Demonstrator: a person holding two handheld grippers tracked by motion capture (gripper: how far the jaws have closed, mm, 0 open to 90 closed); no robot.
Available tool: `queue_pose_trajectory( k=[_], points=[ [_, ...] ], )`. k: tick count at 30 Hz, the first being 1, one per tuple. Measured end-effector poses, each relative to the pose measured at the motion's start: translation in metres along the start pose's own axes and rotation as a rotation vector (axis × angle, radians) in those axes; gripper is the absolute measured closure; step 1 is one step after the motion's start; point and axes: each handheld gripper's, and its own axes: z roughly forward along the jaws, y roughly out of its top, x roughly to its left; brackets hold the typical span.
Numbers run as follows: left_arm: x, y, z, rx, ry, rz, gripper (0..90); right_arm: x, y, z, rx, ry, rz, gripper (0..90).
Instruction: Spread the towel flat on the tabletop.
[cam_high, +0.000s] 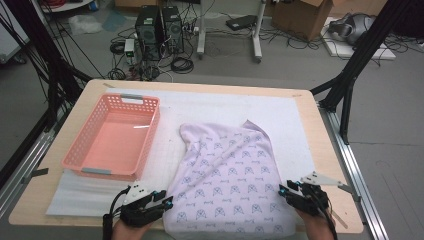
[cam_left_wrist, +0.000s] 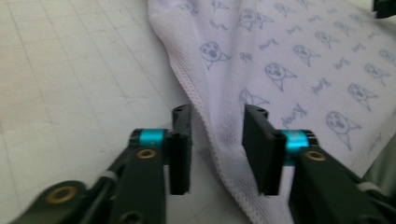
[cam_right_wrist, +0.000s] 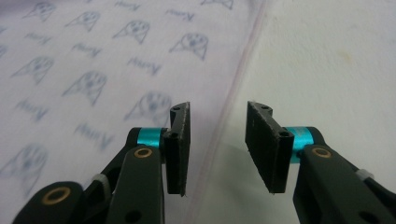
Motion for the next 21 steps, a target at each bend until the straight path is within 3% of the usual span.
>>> queue_pose_trajectory(
  k=[3,4,5,6,9,11,15,17,21],
  points=[
    [0.005,0.006,0.002,-0.021,0.002,0.001,52.1,0.002,0.009,0.014,0.016,-0.026,-0.022,68.0],
    [0.007,0.008,0.004,-0.028,-0.004,0.003,51.3,0.001,0.011,0.015,0.023,-0.023,-0.025,74.9],
    [0.008,0.011,0.006,-0.032,-0.012,0.006,50.6,-0.001,0.012,0.015,0.027,-0.011,-0.029,87.3],
    [0.01,0.015,0.01,-0.034,-0.024,0.009,50.4,-0.003,0.013,0.015,0.038,-0.006,-0.039,87.8],
    [0.013,0.024,0.02,-0.039,-0.042,0.01,49.6,-0.008,0.014,0.008,0.074,-0.082,-0.072,88.7],
    [0.015,0.03,0.028,-0.039,-0.054,0.015,49.2,-0.016,0.008,0.0,0.074,-0.084,-0.049,88.8],
    [0.02,0.041,0.041,-0.041,-0.061,0.009,48.0,-0.024,-0.007,-0.02,0.088,-0.137,-0.038,88.8],
    [0.021,0.044,0.046,-0.042,-0.053,-0.001,48.0,-0.027,-0.012,-0.028,0.1,-0.149,-0.033,88.8],
    [0.026,0.052,0.057,-0.023,-0.047,-0.006,50.5,-0.029,-0.018,-0.035,0.096,-0.12,-0.005,85.6]
  ],
)
